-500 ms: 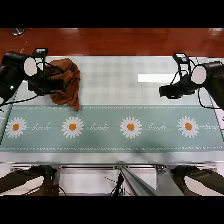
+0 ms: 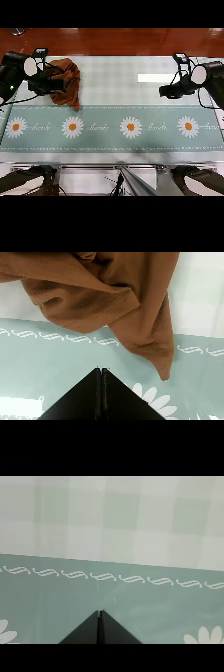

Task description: Fold the shirts.

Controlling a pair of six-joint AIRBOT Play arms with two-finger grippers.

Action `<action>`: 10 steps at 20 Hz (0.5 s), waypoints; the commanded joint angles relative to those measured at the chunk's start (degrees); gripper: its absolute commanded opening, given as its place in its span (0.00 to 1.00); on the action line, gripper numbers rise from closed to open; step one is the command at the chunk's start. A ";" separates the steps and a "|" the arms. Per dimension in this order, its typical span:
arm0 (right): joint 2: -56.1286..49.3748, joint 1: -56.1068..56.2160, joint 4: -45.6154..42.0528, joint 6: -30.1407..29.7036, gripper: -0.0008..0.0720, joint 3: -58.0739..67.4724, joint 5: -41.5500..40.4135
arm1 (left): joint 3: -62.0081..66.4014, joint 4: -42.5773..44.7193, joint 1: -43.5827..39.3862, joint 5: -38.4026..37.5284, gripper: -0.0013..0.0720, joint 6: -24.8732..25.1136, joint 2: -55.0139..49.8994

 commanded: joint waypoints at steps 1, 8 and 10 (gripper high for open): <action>0.00 0.07 0.00 0.02 0.04 0.00 0.00 | -0.02 0.02 0.02 0.02 0.06 0.02 -0.02; -0.02 0.07 0.15 0.31 0.04 0.00 -12.81 | -0.02 0.02 0.02 5.40 0.06 0.02 -0.02; -0.09 0.07 -0.02 0.28 0.04 0.00 -15.19 | -0.02 -0.04 -0.04 12.11 0.06 0.00 -0.04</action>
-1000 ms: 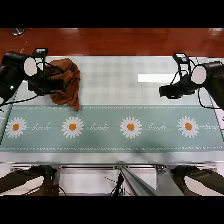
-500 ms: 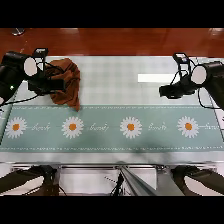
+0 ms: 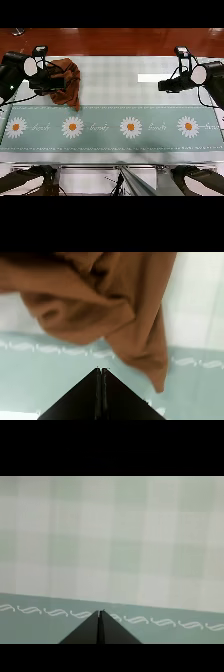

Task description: Fold the shirts.

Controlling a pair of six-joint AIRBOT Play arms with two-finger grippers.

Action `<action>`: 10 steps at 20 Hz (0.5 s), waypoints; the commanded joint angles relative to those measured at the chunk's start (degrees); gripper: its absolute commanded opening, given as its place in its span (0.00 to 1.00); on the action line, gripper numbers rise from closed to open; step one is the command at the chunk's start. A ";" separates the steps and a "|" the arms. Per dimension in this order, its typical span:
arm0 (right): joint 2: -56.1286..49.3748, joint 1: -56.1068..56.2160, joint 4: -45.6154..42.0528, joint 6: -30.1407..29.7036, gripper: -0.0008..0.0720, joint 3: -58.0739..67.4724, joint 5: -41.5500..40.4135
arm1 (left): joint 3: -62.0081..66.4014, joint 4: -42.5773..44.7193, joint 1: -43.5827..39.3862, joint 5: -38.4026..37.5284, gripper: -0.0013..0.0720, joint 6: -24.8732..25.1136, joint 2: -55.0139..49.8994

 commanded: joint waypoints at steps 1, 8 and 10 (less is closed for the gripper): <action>-0.26 0.07 -0.04 0.09 0.04 0.00 -6.10 | -0.02 -0.17 -0.22 10.71 0.06 0.00 -0.15; -6.64 0.07 -0.48 -0.31 0.87 -0.02 -1.46 | 1.90 1.01 2.75 39.85 0.98 7.76 -6.56; -7.41 0.07 -0.55 -1.90 0.86 -0.02 -0.48 | 4.63 1.11 5.31 37.46 0.98 7.76 -11.43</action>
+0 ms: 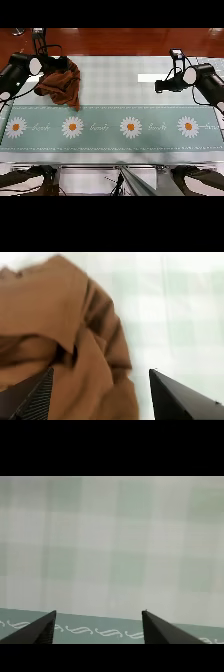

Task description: Fold the shirts.

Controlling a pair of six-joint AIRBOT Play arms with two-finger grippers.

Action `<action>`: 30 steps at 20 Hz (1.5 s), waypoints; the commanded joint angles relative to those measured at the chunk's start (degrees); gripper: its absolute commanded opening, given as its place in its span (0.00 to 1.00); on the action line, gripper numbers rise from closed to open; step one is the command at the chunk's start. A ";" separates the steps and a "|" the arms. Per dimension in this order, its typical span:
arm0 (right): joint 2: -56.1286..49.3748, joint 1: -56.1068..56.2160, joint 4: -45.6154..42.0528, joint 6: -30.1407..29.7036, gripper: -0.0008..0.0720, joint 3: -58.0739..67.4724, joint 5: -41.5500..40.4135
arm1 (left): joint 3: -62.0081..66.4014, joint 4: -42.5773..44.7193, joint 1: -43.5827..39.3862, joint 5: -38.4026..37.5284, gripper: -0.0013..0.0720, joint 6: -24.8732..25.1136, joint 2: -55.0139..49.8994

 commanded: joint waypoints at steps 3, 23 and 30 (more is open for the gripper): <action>-1.73 0.07 -0.87 -2.67 0.86 0.00 1.99 | 8.50 0.42 4.98 -5.90 0.98 0.68 -12.96; 25.31 0.07 8.83 -1.46 0.86 0.00 4.26 | 31.47 -20.35 5.16 -21.16 0.06 6.88 -0.44; 41.75 0.07 12.55 -1.99 0.86 0.00 11.04 | 34.05 -31.34 -0.98 -16.59 0.06 11.45 15.80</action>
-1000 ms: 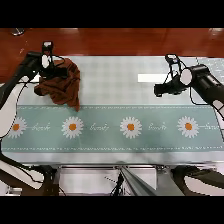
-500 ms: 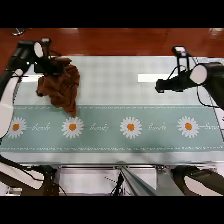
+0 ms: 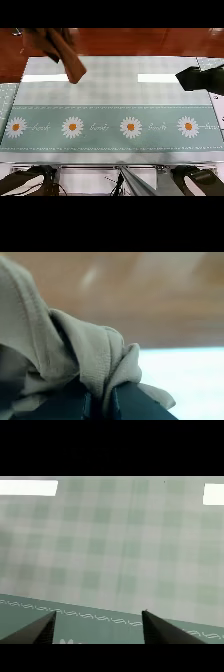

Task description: Fold the shirts.

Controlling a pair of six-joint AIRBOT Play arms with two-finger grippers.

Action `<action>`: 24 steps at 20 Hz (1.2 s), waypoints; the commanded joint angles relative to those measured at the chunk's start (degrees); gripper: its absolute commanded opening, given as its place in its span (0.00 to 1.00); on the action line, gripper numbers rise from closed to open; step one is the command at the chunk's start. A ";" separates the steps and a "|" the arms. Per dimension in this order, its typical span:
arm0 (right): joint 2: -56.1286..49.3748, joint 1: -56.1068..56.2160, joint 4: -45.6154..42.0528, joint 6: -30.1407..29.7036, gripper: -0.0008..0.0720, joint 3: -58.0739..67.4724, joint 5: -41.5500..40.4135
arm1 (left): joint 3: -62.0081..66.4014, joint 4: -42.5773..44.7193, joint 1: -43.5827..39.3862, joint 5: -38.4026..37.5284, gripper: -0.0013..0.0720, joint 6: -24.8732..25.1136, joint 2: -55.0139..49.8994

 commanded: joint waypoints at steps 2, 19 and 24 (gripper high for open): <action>9.79 0.07 1.73 -0.39 0.86 0.00 4.98 | 3.48 -4.68 -6.97 2.49 0.06 1.42 6.71; 11.82 0.07 -6.60 2.60 0.86 -7.30 8.66 | -52.22 -4.13 -35.45 13.00 0.13 -6.38 7.72; 4.15 -0.90 -6.25 5.73 0.86 -18.69 0.26 | -49.88 6.38 -28.74 -2.56 0.98 -6.38 7.63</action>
